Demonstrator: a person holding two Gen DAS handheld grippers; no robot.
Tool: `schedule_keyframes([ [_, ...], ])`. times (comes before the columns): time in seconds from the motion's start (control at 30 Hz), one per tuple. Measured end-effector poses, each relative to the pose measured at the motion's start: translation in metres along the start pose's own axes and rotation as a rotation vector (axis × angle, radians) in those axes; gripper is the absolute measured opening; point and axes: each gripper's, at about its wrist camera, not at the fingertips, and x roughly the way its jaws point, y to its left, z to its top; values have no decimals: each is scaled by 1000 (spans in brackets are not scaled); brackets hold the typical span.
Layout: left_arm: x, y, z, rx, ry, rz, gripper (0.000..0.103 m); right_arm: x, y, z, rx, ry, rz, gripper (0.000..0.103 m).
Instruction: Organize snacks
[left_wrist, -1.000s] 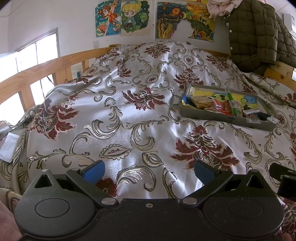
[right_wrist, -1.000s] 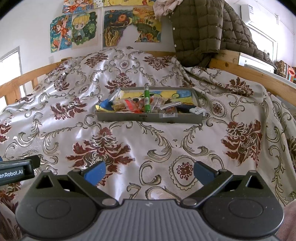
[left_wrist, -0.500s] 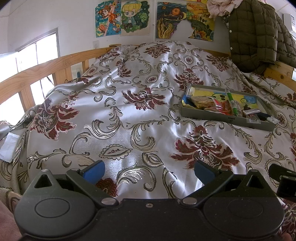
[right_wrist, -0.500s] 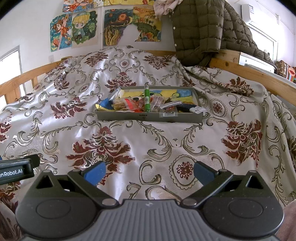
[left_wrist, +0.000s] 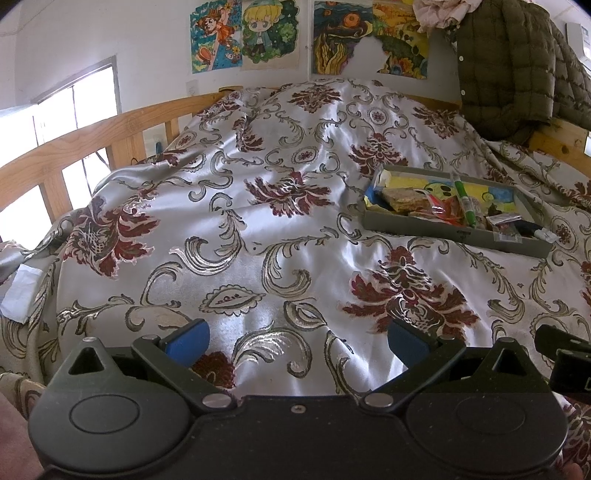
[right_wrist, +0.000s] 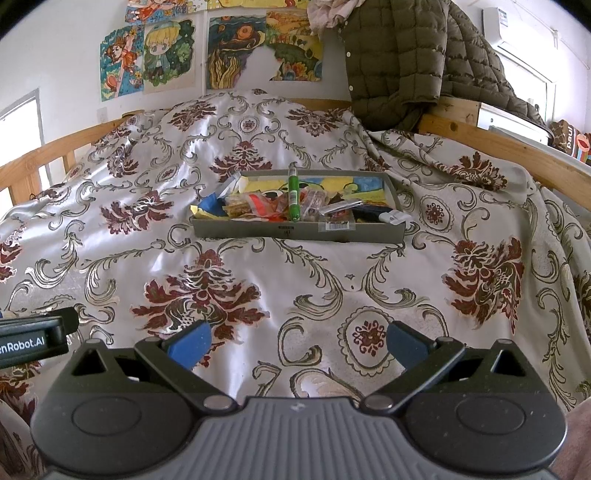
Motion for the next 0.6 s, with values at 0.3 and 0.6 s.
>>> schedule_keyframes([
  [0.3,0,1,0,2,14,-15,102,0,-1,-1,-2,3,0,103],
  [0.6,0,1,0,1,18,-14,102,1,2,2,-3,5,-1,103],
])
